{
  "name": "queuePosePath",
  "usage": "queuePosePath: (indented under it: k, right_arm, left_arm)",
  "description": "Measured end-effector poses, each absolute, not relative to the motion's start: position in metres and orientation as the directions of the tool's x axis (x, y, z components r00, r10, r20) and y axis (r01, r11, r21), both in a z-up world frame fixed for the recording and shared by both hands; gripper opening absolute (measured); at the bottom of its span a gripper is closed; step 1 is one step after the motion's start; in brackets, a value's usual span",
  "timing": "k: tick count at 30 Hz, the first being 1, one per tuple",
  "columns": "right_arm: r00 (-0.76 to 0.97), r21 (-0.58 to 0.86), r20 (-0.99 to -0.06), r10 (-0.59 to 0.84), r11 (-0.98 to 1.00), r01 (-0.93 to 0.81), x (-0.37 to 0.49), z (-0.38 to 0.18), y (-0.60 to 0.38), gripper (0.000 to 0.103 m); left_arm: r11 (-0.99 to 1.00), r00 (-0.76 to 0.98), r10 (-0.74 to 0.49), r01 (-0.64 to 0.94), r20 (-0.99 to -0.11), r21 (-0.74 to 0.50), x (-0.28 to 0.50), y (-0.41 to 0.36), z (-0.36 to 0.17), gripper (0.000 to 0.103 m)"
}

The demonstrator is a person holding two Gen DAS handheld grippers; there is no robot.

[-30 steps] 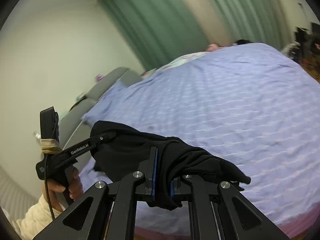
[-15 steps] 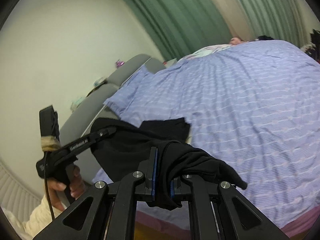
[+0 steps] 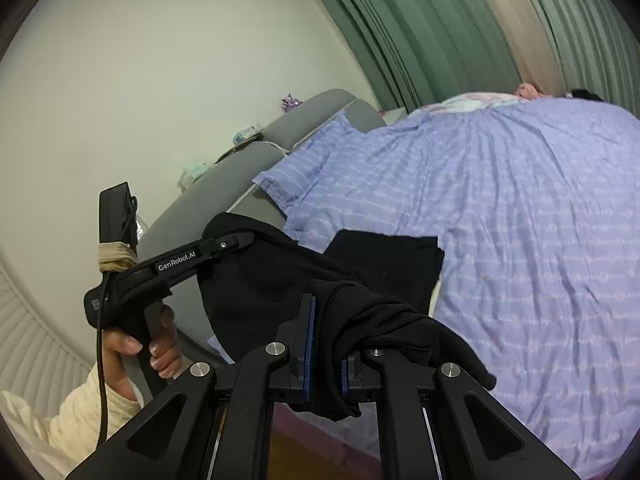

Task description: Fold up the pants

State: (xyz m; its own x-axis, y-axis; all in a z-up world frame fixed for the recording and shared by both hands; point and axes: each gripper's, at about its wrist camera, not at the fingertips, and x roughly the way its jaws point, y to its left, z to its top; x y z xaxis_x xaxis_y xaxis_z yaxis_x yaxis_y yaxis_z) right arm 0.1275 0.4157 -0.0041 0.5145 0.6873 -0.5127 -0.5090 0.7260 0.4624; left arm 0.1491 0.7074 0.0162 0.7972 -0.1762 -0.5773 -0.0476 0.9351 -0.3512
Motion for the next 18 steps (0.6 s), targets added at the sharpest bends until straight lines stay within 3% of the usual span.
queuePosePath:
  k: [9,18]
  right_arm:
    - [0.596,0.471,-0.495,0.632,0.772,-0.427,0.145,0.003,0.459,0.01]
    - [0.735,0.476,-0.547,0.4,0.871,-0.121,0.184,-0.013,0.541,0.01]
  left_arm:
    - [0.929,0.76,-0.301,0.098,-0.576,-0.357,0.213,0.751,0.016,0.017]
    - [0.865,0.584,-0.499,0.378,-0.641,-0.33,0.342,0.782,0.001,0.017]
